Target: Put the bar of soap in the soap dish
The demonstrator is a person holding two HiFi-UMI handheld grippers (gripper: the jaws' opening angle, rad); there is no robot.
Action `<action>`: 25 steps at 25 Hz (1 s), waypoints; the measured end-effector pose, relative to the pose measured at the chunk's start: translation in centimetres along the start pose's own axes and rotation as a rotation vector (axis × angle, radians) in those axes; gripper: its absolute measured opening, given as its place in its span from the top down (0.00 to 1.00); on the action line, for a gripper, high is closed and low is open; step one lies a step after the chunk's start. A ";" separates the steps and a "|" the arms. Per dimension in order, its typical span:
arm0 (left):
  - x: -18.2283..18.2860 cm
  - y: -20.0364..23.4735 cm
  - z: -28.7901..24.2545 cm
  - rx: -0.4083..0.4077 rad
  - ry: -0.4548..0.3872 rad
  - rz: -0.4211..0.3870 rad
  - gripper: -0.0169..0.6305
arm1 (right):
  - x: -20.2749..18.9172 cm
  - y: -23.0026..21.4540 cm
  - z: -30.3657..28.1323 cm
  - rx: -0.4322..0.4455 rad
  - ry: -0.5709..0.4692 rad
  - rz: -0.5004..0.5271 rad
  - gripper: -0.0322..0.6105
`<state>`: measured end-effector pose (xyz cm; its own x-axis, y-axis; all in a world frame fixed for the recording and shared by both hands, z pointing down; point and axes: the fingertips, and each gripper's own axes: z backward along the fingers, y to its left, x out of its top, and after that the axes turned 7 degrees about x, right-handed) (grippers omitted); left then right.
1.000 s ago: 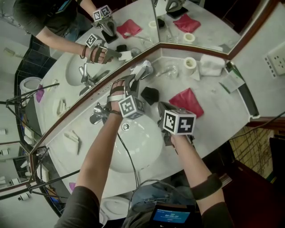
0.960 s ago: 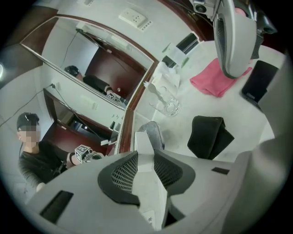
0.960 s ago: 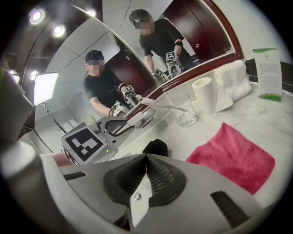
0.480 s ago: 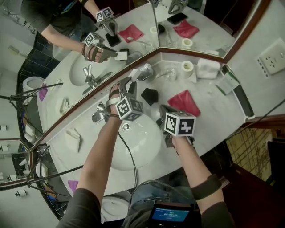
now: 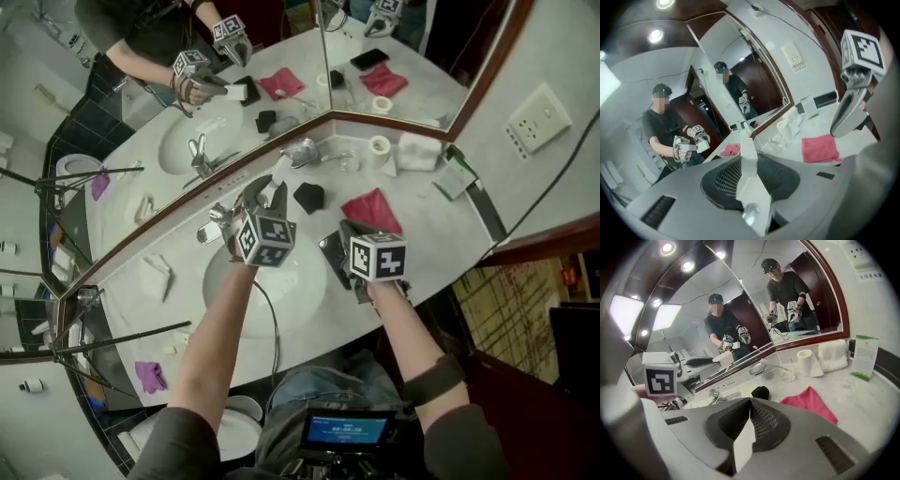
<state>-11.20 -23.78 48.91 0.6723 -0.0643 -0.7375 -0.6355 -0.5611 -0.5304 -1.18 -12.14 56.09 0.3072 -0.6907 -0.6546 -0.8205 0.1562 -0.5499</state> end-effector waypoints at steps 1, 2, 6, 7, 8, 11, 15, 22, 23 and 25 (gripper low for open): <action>0.1 -0.1 1.2 -0.018 0.007 0.068 0.82 | 0.1 0.0 0.9 -0.005 0.001 0.028 0.92; 0.0 -0.4 2.4 -0.043 0.015 0.138 0.82 | 0.1 0.0 1.9 -0.010 0.001 0.055 0.92; 1.5 -1.3 7.5 -0.117 0.019 0.324 0.82 | 0.5 -0.5 5.7 -0.033 -0.012 0.167 0.92; 1.8 -1.7 8.7 -0.125 0.017 0.350 0.82 | 0.3 -0.8 6.6 -0.043 -0.011 0.189 0.92; 2.0 -2.1 9.8 -0.131 0.015 0.368 0.82 | 0.1 -1.1 7.5 -0.053 -0.010 0.207 0.92; 2.6 -3.5 12.2 -0.136 0.008 0.395 0.82 | -0.1 -1.4 9.9 -0.064 -0.017 0.261 0.92; 3.1 -5.8 14.3 -0.142 0.004 0.416 0.82 | -0.5 -1.9 12.6 -0.077 -0.030 0.300 0.92; 3.9 -11.5 15.6 -0.194 0.003 0.409 0.82 | -0.8 -4.1 16.5 -0.115 -0.043 0.338 0.92; 4.0 -12.5 15.6 -0.205 0.005 0.408 0.82 | -0.8 -4.5 17.1 -0.121 -0.044 0.340 0.92; 4.2 -14.6 15.5 -0.227 0.011 0.407 0.82 | -0.8 -5.2 18.3 -0.135 -0.048 0.349 0.92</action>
<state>-5.01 -3.11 47.10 0.3905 -0.3243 -0.8616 -0.7496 -0.6553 -0.0931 11.67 0.51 50.03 0.0176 -0.5781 -0.8158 -0.9349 0.2798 -0.2185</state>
